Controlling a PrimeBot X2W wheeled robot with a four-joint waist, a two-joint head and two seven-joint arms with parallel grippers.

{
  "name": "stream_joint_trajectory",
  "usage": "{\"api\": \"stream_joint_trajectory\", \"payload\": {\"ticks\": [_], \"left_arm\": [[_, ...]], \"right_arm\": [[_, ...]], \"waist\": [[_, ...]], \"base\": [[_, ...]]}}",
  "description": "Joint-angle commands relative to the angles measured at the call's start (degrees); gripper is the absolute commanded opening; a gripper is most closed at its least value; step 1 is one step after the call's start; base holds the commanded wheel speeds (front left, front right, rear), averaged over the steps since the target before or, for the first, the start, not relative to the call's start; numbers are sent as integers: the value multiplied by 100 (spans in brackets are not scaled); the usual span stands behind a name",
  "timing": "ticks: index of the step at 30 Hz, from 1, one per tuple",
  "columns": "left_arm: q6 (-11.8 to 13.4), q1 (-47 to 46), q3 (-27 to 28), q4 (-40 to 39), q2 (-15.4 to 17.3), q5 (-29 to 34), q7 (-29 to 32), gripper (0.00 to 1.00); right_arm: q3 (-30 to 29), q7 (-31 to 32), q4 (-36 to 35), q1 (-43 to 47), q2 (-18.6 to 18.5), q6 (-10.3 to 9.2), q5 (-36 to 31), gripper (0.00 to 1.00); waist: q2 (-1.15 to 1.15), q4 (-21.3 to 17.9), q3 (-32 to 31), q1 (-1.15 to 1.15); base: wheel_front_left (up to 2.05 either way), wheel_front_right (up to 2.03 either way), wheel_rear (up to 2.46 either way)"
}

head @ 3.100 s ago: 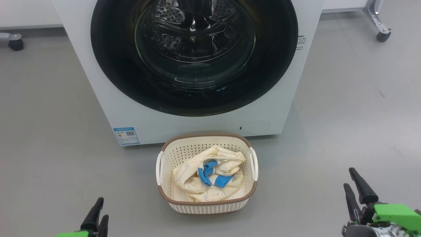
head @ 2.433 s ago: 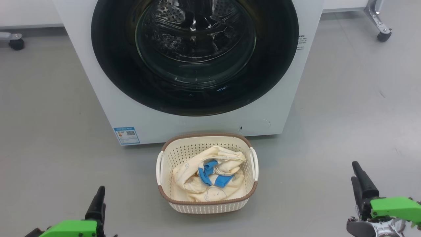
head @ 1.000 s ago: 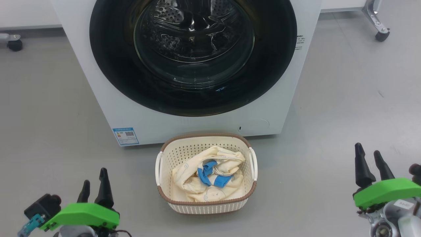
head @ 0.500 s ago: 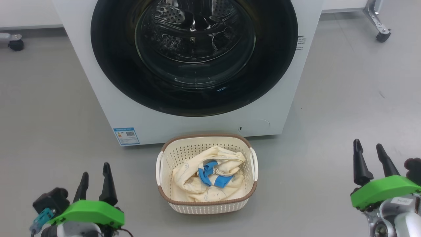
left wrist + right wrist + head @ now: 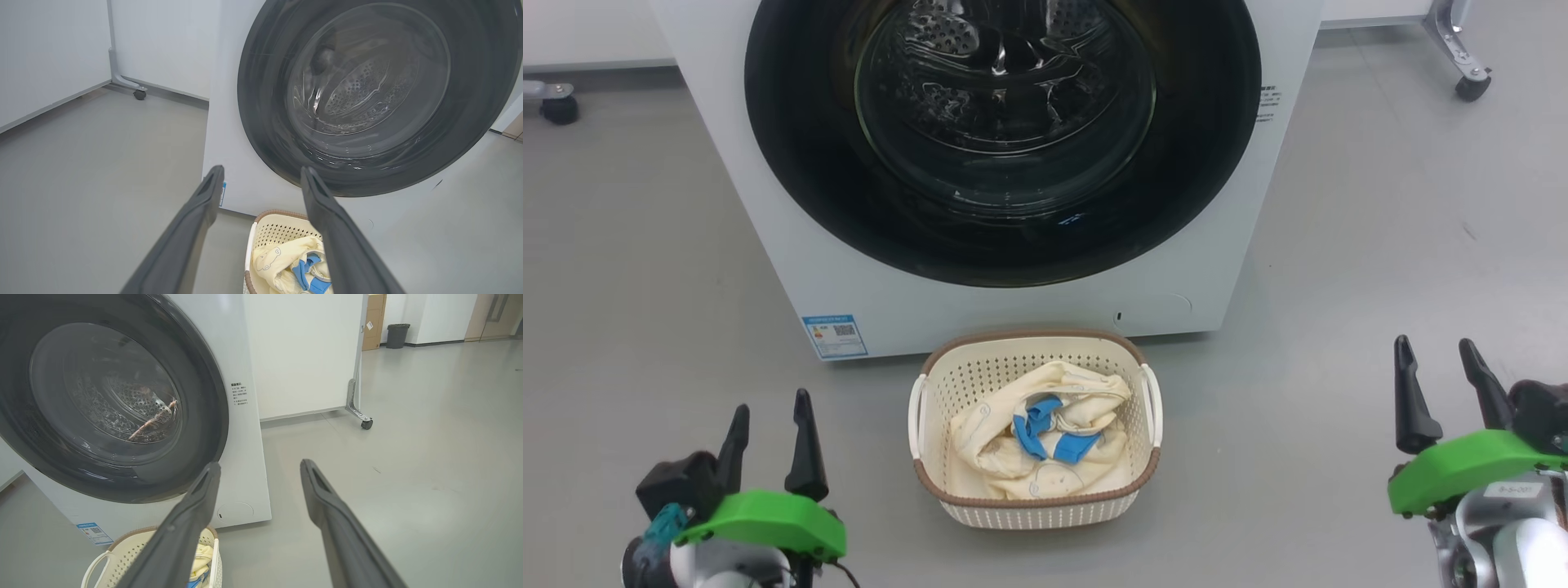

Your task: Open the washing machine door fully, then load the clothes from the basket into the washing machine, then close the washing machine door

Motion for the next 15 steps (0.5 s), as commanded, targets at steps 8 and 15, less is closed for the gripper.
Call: {"api": "stream_joint_trajectory", "payload": {"ticks": [8, 15], "left_arm": [[19, -426, 85, -122, 159, 571, -193, 100], [47, -502, 25, -42, 168, 1003, -310, 100]], "right_arm": [[117, -130, -361, -302, -60, -15, -681, 100], [103, -195, -461, -294, -59, -16, -1209, 100]], "waist": [[0, -14, -1, 0], [0, -5, -18, 0]], "base": [[0, 0, 0], [0, 0, 0]]}}
